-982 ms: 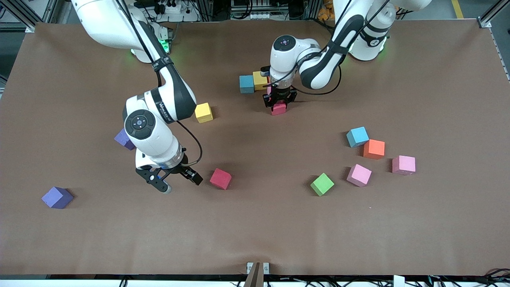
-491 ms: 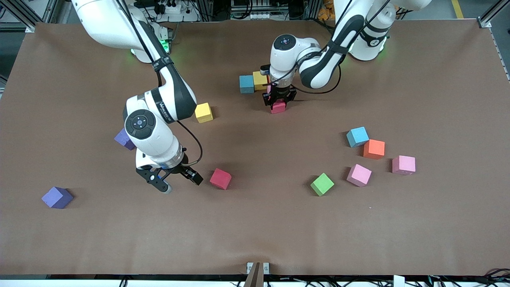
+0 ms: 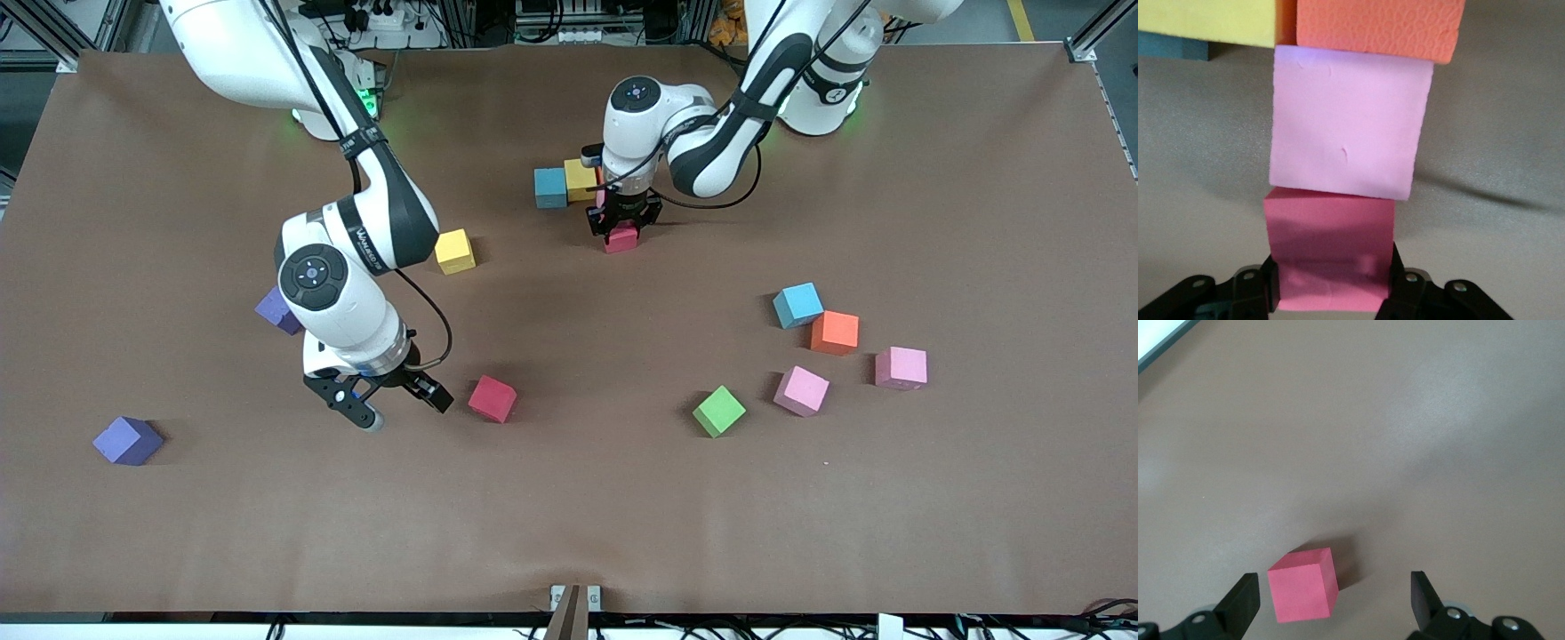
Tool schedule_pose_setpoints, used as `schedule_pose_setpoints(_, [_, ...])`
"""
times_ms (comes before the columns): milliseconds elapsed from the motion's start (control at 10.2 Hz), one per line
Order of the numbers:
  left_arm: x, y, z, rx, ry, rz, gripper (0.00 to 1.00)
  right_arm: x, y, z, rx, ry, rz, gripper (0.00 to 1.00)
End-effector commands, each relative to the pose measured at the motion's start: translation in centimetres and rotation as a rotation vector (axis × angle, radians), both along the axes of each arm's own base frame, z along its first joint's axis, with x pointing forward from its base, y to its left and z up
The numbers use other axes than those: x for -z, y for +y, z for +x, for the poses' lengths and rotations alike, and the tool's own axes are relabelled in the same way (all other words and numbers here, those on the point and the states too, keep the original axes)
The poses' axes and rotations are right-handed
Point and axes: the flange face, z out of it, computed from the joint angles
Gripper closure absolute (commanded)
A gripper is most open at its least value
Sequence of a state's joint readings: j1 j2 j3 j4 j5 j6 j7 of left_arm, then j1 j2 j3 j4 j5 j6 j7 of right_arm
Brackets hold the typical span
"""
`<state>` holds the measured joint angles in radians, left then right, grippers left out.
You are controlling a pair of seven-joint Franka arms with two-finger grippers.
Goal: Form number 2 with 11 blocks
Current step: 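Lower the hot pink cube while the right gripper grasps the red cube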
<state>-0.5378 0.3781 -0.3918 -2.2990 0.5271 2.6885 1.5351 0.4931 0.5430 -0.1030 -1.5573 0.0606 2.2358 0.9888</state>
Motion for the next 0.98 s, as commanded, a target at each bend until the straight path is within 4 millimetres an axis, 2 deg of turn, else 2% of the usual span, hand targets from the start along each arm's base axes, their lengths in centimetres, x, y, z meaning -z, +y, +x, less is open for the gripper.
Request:
schedule_pose_setpoints(0, [-0.5,0.2,0.0,0.027,-0.015,-0.013,0.0,-0.5,0.0,-0.6,-0.009,-0.002,0.005,0.0])
schedule_pose_setpoints(393, [-0.8,-0.3,-0.2,0.033,-0.018,-0.022,0.0,0.1,0.6,-0.3,-0.012,-0.001,0.004,0.0])
schedule_pose_setpoints(589, [-1.5,-0.3,0.1,0.032,-0.032,-0.028,0.0,1.5,1.8,0.7,-0.017,-0.003,-0.01,0.0])
schedule_pose_setpoints(687, [-2.2,-0.5,0.1,0.034,-0.042,-0.034,0.0,1.9,2.1,1.1,-0.018,-0.007,-0.015,0.0])
schedule_pose_setpoints(883, [-4.5,0.0,1.2,0.004,-0.075,-0.054,0.0,2.8,2.8,1.3,-0.037,-0.008,-0.032,0.0])
